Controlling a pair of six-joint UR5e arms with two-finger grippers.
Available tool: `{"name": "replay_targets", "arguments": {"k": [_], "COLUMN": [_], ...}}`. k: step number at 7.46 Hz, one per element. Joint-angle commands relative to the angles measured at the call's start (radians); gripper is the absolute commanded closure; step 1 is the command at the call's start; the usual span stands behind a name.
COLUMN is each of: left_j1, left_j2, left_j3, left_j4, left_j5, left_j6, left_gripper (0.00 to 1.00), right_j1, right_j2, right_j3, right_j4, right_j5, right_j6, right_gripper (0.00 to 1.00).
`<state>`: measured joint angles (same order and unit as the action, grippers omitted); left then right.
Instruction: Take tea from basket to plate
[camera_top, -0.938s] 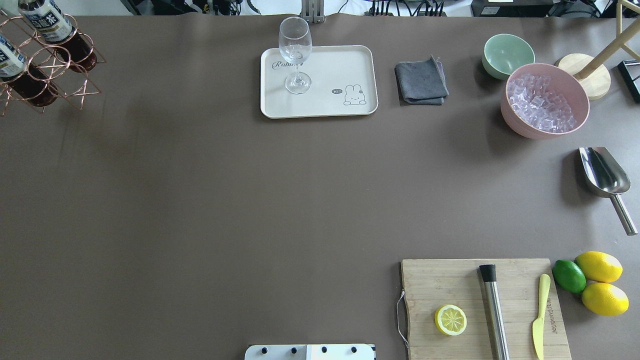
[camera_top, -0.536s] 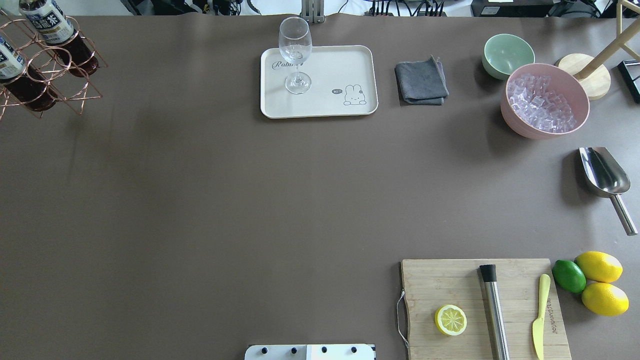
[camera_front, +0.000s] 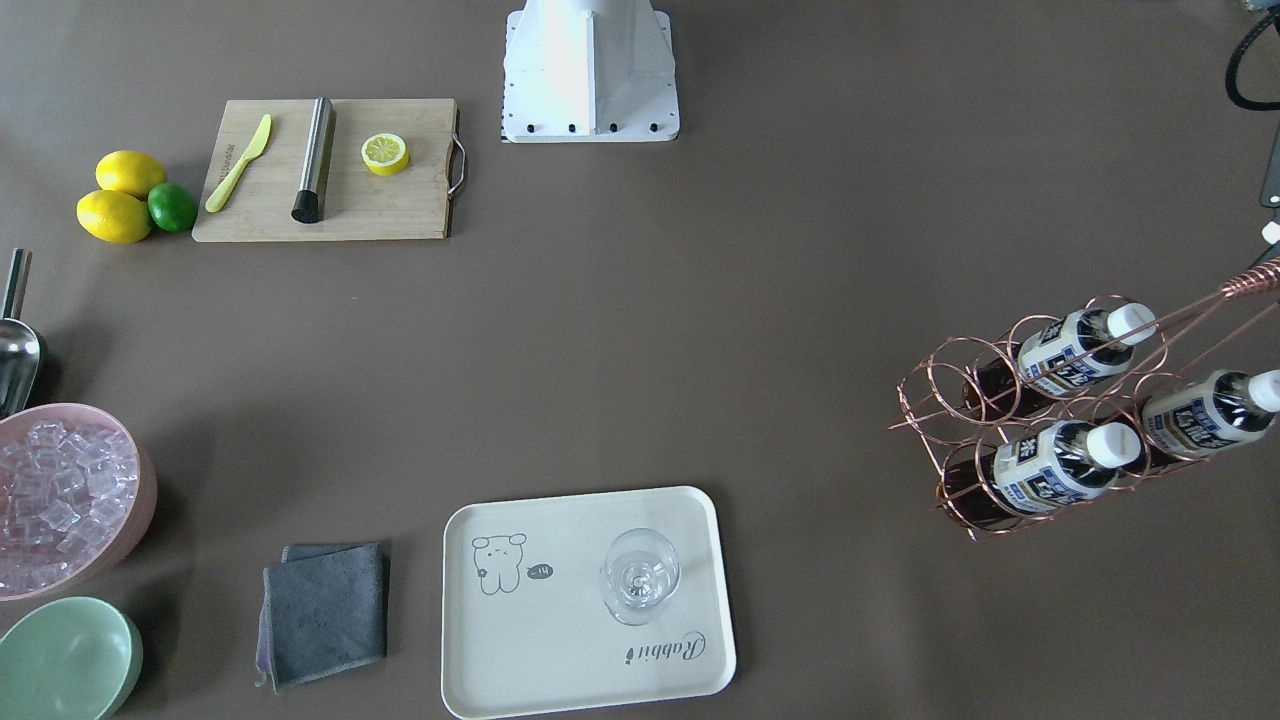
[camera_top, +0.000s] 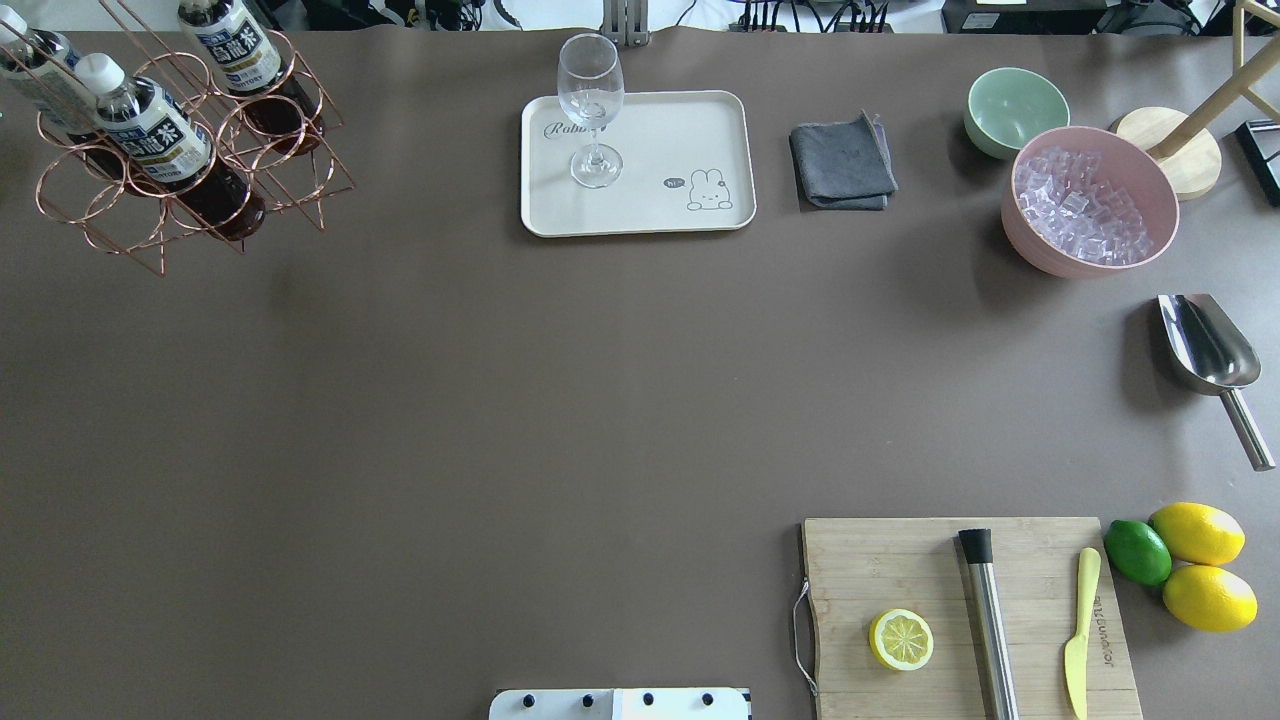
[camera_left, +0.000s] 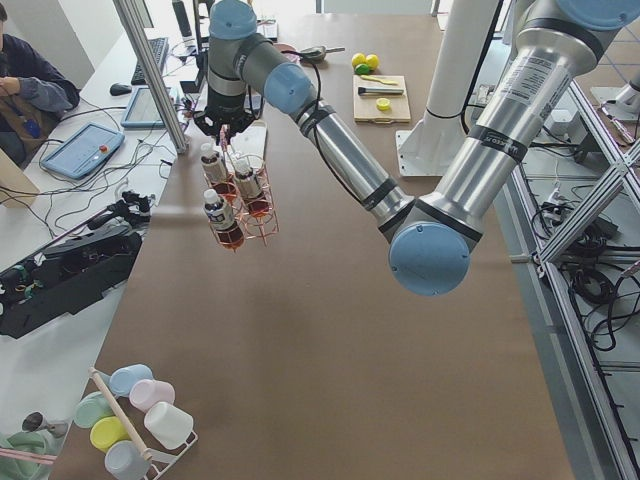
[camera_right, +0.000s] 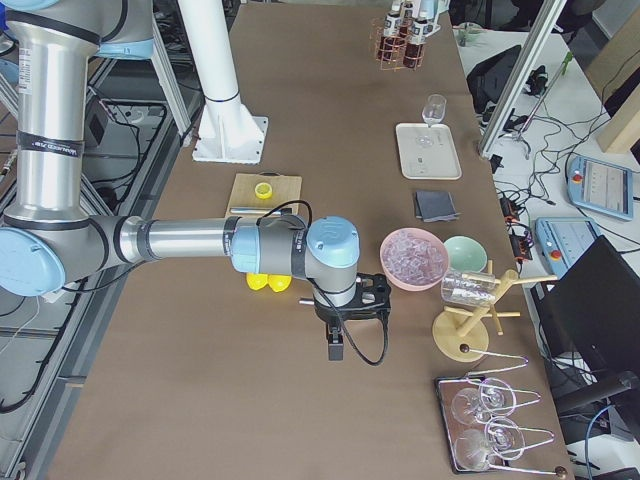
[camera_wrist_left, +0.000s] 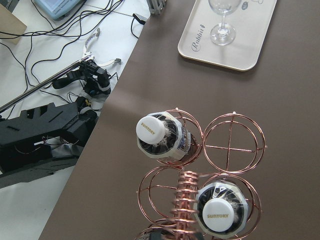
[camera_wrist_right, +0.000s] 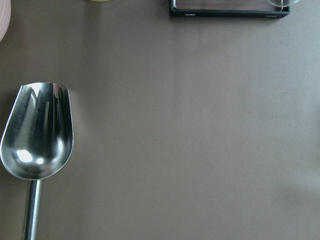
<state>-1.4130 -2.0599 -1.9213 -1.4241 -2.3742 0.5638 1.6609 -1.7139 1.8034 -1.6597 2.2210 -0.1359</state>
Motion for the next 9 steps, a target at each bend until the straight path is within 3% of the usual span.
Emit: {"name": "replay_targets", "arguments": {"k": [1,2,5,6,7,9], "left_j1": [0.162,0.219,0.353,0.379,0.405,0.475], "left_j2": [-0.046,-0.066,-0.146,-0.188,-0.248,-0.287], "left_j3": [-0.062,-0.074,-0.090,-0.085,-0.085,-0.091], "left_j4": [0.001,-0.001,0.001,0.016,0.103,0.123], "left_j5": [0.117,0.165,0.191,0.187,0.188,0.191], "left_j6": [-0.143,-0.168,-0.236,-0.243,-0.242,-0.243], "left_gripper": [1.00,1.00,1.00,1.00,1.00,1.00], "right_j1": [-0.003,-0.009,-0.103,-0.146,-0.199,-0.338], "right_j2": [-0.006,-0.003,0.092,0.126,0.147,0.172], "right_j3": [0.010,0.016,0.046,0.065,0.060,0.051], "right_j4": [0.018,0.058,0.078,0.137,0.272,0.487], "right_j5": [-0.008,-0.024,0.144,0.178,0.180,0.174], "right_j6": [-0.023,-0.048,0.039,0.039,0.074,0.150], "right_gripper": [0.00,0.00,0.00,0.00,0.00,0.00]}}
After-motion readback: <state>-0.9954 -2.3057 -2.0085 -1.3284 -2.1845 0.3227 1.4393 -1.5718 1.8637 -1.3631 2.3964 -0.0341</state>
